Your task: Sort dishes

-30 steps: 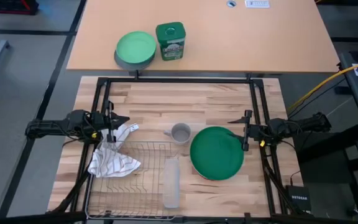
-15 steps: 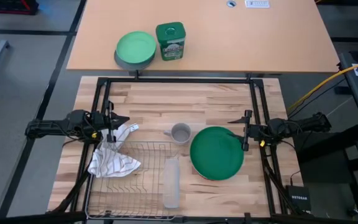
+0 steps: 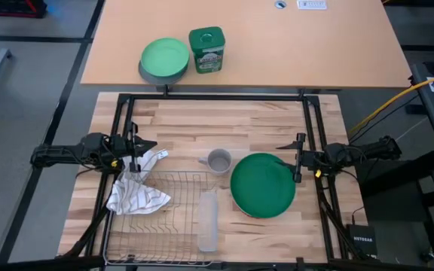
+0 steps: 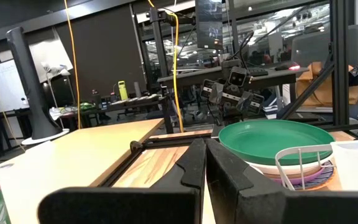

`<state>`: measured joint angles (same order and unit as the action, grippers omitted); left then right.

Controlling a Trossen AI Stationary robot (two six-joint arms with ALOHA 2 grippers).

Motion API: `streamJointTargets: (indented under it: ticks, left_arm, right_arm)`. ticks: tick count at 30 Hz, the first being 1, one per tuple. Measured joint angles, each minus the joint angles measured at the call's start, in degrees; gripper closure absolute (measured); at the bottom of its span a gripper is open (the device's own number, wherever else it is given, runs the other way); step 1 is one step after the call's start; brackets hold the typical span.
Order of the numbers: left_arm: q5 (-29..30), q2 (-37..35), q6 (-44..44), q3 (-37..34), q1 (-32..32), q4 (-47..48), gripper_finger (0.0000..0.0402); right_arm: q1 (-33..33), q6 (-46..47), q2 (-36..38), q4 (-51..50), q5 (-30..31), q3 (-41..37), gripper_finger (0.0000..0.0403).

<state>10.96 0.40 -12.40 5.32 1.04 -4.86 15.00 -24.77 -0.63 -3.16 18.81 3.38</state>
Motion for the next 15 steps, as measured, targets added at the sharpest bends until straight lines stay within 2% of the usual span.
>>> streamJointTargets:
  ticks: [15]
  left_arm:
    - [-0.02,0.02,0.00,0.00,0.00,0.00,0.0396]
  right_arm:
    - [-0.02,-0.18,0.00,0.04,1.31,0.00,0.0164]
